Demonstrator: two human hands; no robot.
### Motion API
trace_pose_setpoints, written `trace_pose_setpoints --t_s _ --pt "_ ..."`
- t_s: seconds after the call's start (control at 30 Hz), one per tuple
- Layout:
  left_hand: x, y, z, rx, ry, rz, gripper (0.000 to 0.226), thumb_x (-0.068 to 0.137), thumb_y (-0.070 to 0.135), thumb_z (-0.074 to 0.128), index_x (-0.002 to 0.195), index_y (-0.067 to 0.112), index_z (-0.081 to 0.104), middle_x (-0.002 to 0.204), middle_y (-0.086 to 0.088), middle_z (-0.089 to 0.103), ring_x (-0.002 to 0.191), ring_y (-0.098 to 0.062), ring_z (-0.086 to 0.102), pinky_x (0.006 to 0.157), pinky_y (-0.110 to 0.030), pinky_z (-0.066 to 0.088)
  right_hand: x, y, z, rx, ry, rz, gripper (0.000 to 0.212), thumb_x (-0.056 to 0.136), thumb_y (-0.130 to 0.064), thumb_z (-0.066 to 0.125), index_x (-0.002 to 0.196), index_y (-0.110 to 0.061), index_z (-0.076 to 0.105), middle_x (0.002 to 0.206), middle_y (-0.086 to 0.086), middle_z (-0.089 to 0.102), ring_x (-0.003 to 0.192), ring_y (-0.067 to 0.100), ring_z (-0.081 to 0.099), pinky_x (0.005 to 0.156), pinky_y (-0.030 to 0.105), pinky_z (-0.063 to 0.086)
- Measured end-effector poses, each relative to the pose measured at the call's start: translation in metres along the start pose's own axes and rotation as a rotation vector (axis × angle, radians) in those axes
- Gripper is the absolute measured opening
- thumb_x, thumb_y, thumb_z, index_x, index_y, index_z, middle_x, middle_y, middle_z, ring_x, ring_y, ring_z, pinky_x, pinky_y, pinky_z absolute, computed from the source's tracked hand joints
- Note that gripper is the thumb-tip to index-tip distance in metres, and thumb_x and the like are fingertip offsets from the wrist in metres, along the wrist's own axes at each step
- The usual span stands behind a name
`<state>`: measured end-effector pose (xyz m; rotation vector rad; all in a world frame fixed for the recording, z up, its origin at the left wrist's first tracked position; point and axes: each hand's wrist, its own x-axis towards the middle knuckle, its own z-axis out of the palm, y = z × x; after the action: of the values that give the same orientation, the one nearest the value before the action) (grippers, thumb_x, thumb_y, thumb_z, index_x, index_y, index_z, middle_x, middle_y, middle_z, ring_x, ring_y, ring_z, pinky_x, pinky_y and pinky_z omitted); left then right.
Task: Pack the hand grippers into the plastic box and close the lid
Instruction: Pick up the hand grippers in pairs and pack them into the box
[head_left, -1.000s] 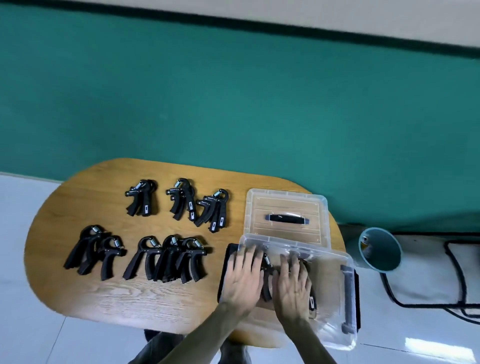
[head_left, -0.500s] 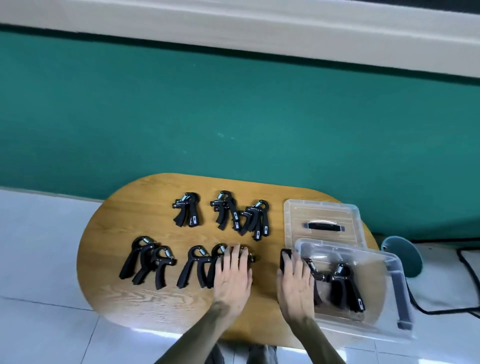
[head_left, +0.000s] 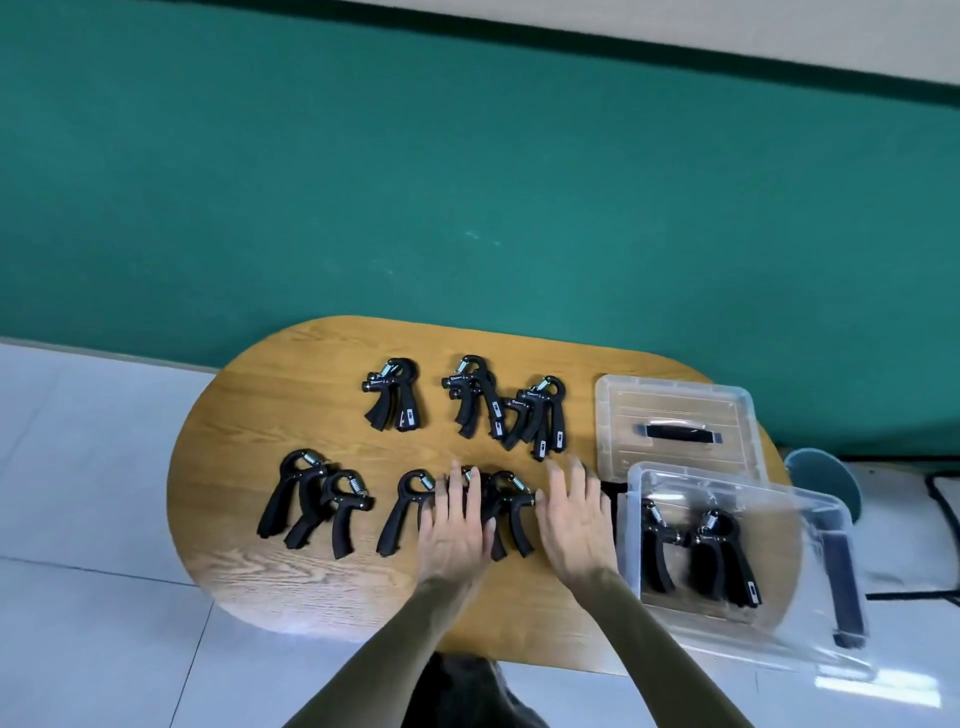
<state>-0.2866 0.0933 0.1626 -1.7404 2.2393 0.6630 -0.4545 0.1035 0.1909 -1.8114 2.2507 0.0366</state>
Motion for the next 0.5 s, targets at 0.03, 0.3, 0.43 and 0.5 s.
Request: trace_pose_setpoints --t_s 0.03,0.3,0.43,0.5 --pt "0.004 -0.001 0.002 0.011 -0.006 -0.002 0.068 0.108 0.048 0.012 0.156 0.015 -0.022 0.162 -0.013 -0.029 0.155 -0.032 -0.002 0.124 -0.047 0.017 0.005 0.001 0.002 -0.004 -0.008 0.003 0.042 0.099 -0.026 0.054 0.137 -0.011 0.049 0.141 0.019 0.050 0.114 0.037 0.055 0.087 0.048 0.052" --pt "0.034 -0.005 0.023 0.054 -0.052 -0.019 0.069 0.106 0.053 0.008 0.154 0.016 -0.025 0.161 -0.012 -0.029 0.154 -0.034 0.007 0.122 -0.049 0.019 0.047 0.007 0.024 0.006 -0.072 -0.017 0.038 0.102 -0.032 0.042 0.134 -0.011 0.047 0.137 0.019 0.049 0.105 0.037 0.056 0.084 0.050 0.051" --pt "0.052 -0.010 0.045 0.055 -0.097 -0.026 0.072 0.106 0.055 0.009 0.157 0.015 -0.021 0.161 -0.014 -0.028 0.154 -0.037 0.009 0.122 -0.051 0.017 0.072 0.012 0.035 0.070 -0.160 0.004 0.045 0.105 -0.040 0.031 0.145 -0.018 0.035 0.153 0.018 0.035 0.118 0.037 0.050 0.092 0.053 0.047" --pt "0.057 -0.013 0.054 0.021 -0.111 -0.030 0.073 0.105 0.057 0.009 0.157 0.017 -0.022 0.163 -0.014 -0.026 0.154 -0.038 0.006 0.123 -0.052 0.014 0.089 0.017 0.044 0.098 -0.227 0.015 0.052 0.106 -0.046 0.023 0.154 -0.026 0.017 0.163 0.016 0.017 0.134 0.039 0.038 0.104 0.056 0.040"
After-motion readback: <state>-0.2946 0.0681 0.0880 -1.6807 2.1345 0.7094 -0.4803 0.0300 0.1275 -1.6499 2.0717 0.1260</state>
